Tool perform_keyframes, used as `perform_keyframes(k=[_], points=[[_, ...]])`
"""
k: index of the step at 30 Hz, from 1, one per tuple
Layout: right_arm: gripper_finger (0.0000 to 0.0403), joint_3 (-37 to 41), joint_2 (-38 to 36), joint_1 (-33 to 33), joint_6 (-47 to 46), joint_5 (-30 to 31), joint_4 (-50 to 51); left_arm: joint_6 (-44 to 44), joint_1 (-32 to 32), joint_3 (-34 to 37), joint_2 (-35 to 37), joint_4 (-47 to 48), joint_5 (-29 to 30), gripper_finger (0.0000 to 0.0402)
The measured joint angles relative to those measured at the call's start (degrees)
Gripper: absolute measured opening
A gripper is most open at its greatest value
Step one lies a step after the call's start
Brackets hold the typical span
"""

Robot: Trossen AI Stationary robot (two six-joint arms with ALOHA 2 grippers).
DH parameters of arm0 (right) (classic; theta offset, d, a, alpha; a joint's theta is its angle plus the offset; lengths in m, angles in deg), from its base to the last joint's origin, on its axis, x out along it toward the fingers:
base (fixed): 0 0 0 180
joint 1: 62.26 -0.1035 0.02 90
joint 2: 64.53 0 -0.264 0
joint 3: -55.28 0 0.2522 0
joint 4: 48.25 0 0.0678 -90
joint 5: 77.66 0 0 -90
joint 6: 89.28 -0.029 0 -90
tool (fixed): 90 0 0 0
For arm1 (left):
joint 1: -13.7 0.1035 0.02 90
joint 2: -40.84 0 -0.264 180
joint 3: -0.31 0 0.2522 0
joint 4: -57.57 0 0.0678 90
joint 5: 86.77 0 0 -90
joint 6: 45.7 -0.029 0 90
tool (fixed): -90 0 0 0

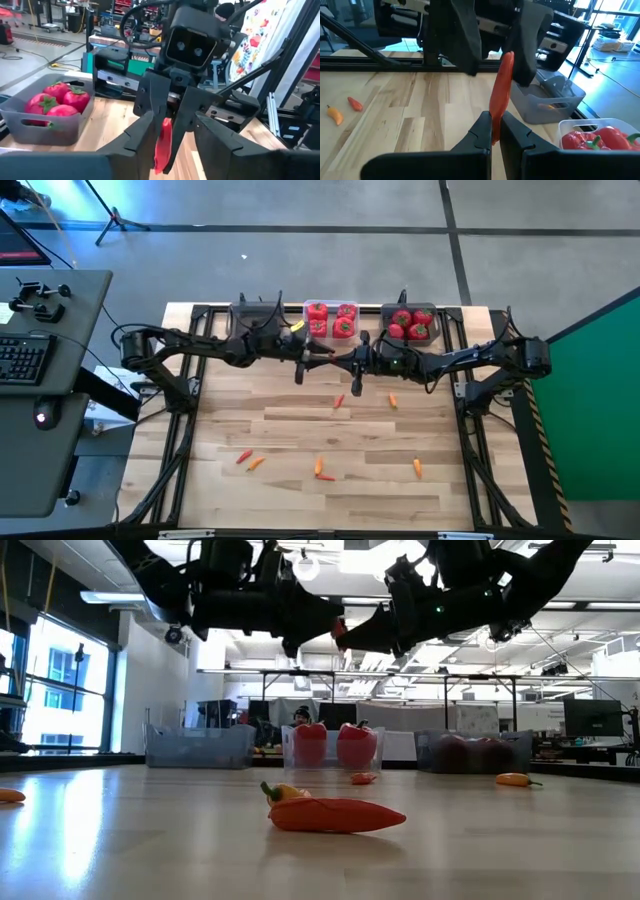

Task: Sort produce into baskets
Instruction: Put the orange chili pepper into the left black bin

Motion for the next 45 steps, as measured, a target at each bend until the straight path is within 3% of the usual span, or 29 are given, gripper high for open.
perform_keyframes(k=[10, 19, 24, 36, 41, 45], points=[[0.0027, 0.00, 0.00, -0.02, -0.27, 1.04, -0.01, -2.75, -0.02, -0.10, 0.22, 0.43, 0.19, 0.0012], [0.0150, -0.02, 0.00, 0.00, -1.77, 3.46, 1.12, -4.76, 1.32, -0.10, 2.42, 2.20, 0.02, 0.0002], [0.0208, -0.02, -0.02, 0.00, -5.10, 3.92, 3.02, -7.91, 2.74, -0.10, 8.27, 11.81, 1.50, 0.0001], [0.0223, -0.02, -0.02, 0.22, -5.15, 5.49, 4.44, -11.13, 11.11, -0.13, 23.70, 50.26, 19.96, 0.0000], [0.0223, -0.02, -0.02, 0.24, -5.08, 5.68, 4.44, -11.87, 17.43, -0.10, 23.91, 60.36, 29.95, 0.0000], [0.0223, -0.02, -0.02, 0.22, -5.03, 5.68, 4.44, -14.25, 22.43, -0.10, 20.76, 60.86, 30.97, 0.0000]])
